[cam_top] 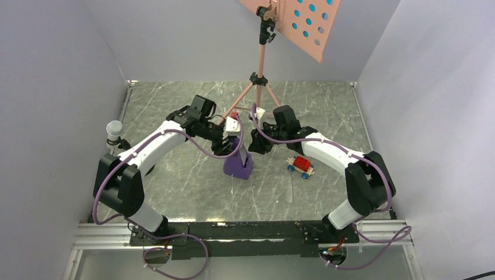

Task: Pack up the instrument practice props

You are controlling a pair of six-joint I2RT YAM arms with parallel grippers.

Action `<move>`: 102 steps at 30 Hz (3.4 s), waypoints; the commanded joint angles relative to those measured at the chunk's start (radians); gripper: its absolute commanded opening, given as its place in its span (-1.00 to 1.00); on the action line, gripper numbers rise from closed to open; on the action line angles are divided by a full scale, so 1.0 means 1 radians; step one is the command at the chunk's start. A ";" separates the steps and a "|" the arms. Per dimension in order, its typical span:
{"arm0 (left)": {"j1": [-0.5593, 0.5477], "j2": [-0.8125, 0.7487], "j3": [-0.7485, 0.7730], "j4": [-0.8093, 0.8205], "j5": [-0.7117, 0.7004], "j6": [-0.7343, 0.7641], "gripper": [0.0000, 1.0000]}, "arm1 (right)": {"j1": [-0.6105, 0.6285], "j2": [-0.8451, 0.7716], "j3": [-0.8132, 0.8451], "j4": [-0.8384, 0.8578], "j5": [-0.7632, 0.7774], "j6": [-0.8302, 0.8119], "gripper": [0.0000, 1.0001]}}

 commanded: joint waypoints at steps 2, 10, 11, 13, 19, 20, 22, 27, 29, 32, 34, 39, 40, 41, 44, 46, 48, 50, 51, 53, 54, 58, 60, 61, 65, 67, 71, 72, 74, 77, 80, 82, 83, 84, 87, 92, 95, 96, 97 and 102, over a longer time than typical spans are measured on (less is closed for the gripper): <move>-0.014 -0.008 -0.014 -0.009 -0.017 -0.004 -0.99 | 0.004 -0.004 0.029 0.056 -0.090 -0.042 -0.58; -0.014 0.004 -0.005 -0.011 -0.015 0.011 -0.99 | 0.004 -0.017 0.026 0.014 -0.151 -0.150 -0.74; -0.013 0.006 -0.006 -0.011 -0.013 0.010 -0.99 | 0.004 -0.018 0.026 0.014 -0.151 -0.152 -0.73; -0.014 0.009 -0.005 -0.011 -0.013 0.009 -0.99 | 0.004 -0.017 0.027 0.019 -0.154 -0.150 -0.66; -0.013 0.018 0.004 -0.016 -0.015 0.015 -0.99 | 0.004 -0.003 0.042 0.040 -0.143 -0.127 -0.56; -0.015 0.018 0.005 -0.016 -0.016 0.016 -0.99 | 0.004 0.001 0.045 0.038 -0.136 -0.131 -0.56; -0.014 0.018 0.003 -0.016 -0.017 0.017 -0.99 | 0.004 0.004 0.050 0.038 -0.125 -0.131 -0.56; -0.014 0.021 0.001 -0.013 -0.019 0.017 -0.99 | 0.003 0.000 0.058 0.023 -0.152 -0.134 -0.51; -0.014 0.022 0.001 -0.011 -0.019 0.017 -0.99 | 0.005 -0.004 0.059 0.019 -0.163 -0.136 -0.52; -0.013 0.024 0.001 -0.010 -0.019 0.016 -0.99 | 0.004 -0.006 0.060 0.012 -0.171 -0.139 -0.56; -0.014 0.026 0.001 -0.008 -0.017 0.014 -0.99 | 0.003 -0.004 0.063 0.009 -0.174 -0.144 -0.61; -0.014 0.028 0.003 -0.013 -0.016 0.017 -0.99 | 0.004 -0.006 0.064 0.003 -0.176 -0.153 -0.66; -0.014 0.029 0.003 -0.013 -0.015 0.018 -0.99 | 0.004 -0.007 0.065 0.003 -0.176 -0.155 -0.66; -0.014 0.029 0.004 -0.014 -0.014 0.019 -0.99 | 0.003 -0.006 0.065 0.006 -0.175 -0.153 -0.66; -0.015 0.032 0.007 -0.018 -0.011 0.025 -0.99 | 0.004 -0.003 0.070 0.008 -0.172 -0.155 -0.65; -0.013 0.033 0.007 -0.020 -0.009 0.028 -0.99 | 0.004 0.004 0.079 0.010 -0.171 -0.156 -0.65; -0.014 0.035 0.007 -0.018 -0.009 0.029 -0.99 | 0.004 0.010 0.088 0.011 -0.168 -0.159 -0.65; -0.015 0.035 0.006 -0.016 -0.010 0.029 -0.99 | 0.004 0.012 0.097 0.013 -0.166 -0.165 -0.65; -0.015 0.035 0.006 -0.014 -0.011 0.029 -0.99 | 0.004 0.013 0.102 0.015 -0.169 -0.172 -0.64; -0.015 0.035 0.005 -0.014 -0.012 0.027 -0.99 | 0.004 0.020 0.117 0.010 -0.171 -0.186 -0.64; -0.015 0.034 0.004 -0.014 -0.012 0.026 -0.99 | 0.004 0.024 0.126 0.005 -0.174 -0.190 -0.64; -0.015 0.035 0.004 -0.009 -0.010 0.022 -0.99 | 0.004 0.031 0.138 -0.007 -0.185 -0.201 -0.63; -0.015 0.037 0.002 -0.006 -0.011 0.019 -0.99 | 0.005 0.032 0.134 -0.008 -0.197 -0.200 -0.63; -0.015 0.038 0.001 -0.003 -0.012 0.016 -0.99 | 0.006 0.029 0.129 -0.009 -0.203 -0.198 -0.63; -0.015 0.039 -0.003 0.005 -0.013 0.007 -0.99 | 0.010 0.020 0.112 -0.016 -0.223 -0.200 -0.62; -0.015 0.040 -0.004 0.009 -0.015 0.003 -0.99 | 0.012 0.016 0.106 -0.022 -0.233 -0.205 -0.62; -0.015 0.046 -0.003 0.010 -0.015 0.004 -0.99 | 0.013 0.012 0.097 -0.032 -0.244 -0.217 -0.59; -0.015 0.048 -0.002 0.010 -0.015 0.006 -0.99 | 0.013 0.011 0.097 -0.038 -0.246 -0.222 -0.52; -0.015 0.049 0.000 0.010 -0.014 0.007 -0.99 | 0.013 0.008 0.094 -0.046 -0.239 -0.226 -0.36; -0.015 0.050 -0.001 0.009 -0.015 0.007 -0.99 | 0.013 0.002 0.086 -0.057 -0.226 -0.236 -0.21; -0.015 0.049 -0.003 0.012 -0.012 0.005 -0.99 | 0.013 -0.006 0.070 -0.064 -0.221 -0.242 -0.18; -0.015 0.050 -0.002 0.014 -0.013 0.004 -0.99 | 0.014 -0.012 0.064 -0.069 -0.212 -0.244 -0.18; -0.015 0.050 -0.003 0.015 -0.013 0.003 -0.99 | 0.014 -0.013 0.060 -0.072 -0.211 -0.246 -0.17; -0.015 0.050 -0.003 0.015 -0.014 0.004 -0.99 | 0.013 -0.016 0.058 -0.081 -0.209 -0.253 -0.16; -0.015 0.050 -0.006 0.016 -0.015 0.002 -0.99 | 0.013 -0.026 0.047 -0.093 -0.208 -0.267 -0.17; -0.015 0.054 -0.008 0.021 -0.013 -0.002 -0.99 | 0.013 -0.039 0.039 -0.094 -0.206 -0.264 -0.28; -0.015 0.053 -0.005 0.020 -0.015 -0.001 -0.99 | 0.012 -0.048 0.036 -0.095 -0.196 -0.264 -0.33; -0.015 0.053 -0.004 0.019 -0.015 -0.001 -0.99 | 0.012 -0.051 0.035 -0.095 -0.193 -0.265 -0.35; -0.015 0.053 -0.005 0.019 -0.015 -0.001 -0.99 | 0.011 -0.052 0.034 -0.095 -0.192 -0.265 -0.37; -0.015 0.056 -0.005 0.019 -0.013 -0.002 -0.99 | 0.009 -0.052 0.032 -0.092 -0.187 -0.263 -0.44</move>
